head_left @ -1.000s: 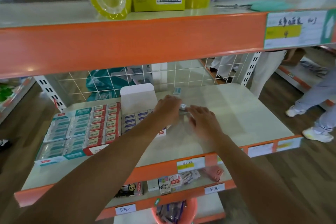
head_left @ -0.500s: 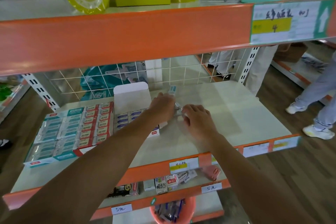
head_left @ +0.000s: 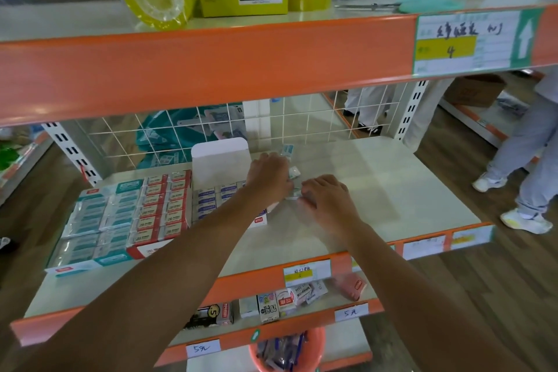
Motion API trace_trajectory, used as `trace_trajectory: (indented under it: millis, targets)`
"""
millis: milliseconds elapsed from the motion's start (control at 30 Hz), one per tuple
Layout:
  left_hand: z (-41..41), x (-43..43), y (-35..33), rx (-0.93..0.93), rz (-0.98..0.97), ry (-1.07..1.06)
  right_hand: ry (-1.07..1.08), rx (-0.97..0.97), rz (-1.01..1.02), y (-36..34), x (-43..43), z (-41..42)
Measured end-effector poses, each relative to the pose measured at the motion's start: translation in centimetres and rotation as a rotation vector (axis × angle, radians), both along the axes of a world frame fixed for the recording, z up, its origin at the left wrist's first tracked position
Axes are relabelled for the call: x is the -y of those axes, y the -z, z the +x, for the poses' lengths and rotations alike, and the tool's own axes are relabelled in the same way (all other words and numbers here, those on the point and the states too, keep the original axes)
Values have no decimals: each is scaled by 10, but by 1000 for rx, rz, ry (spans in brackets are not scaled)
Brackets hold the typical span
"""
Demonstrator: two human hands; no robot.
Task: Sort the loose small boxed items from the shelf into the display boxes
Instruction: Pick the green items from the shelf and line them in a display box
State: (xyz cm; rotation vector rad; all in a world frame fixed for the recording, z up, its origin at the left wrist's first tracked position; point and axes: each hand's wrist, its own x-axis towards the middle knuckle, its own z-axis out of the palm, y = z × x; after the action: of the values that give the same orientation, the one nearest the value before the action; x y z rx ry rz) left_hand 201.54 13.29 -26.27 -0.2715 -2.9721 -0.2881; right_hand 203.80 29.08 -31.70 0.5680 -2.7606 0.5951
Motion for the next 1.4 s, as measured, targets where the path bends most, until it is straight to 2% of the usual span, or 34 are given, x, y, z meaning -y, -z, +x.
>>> trace_trajectory:
  millis: [267,567,767,1100,1267,1400]
  targets:
    - [7,4,-6,-114,11,17,84,80,123,-19,8,9]
    - [17,26,-12,-134,177,28,159,9,-53,-43,13,24]
    - [28,48,-20,-154,242,-15,156,49,26,-58,34,26]
    - [55,105,-29,-115,356,-101,55,22,-304,-71,94,35]
    - [69,139,-27,-78,362,-152,34,46,-330,-71,125,35]
    - [82,165,-27,-54,446,-187,-19,57,-279,-70,151,42]
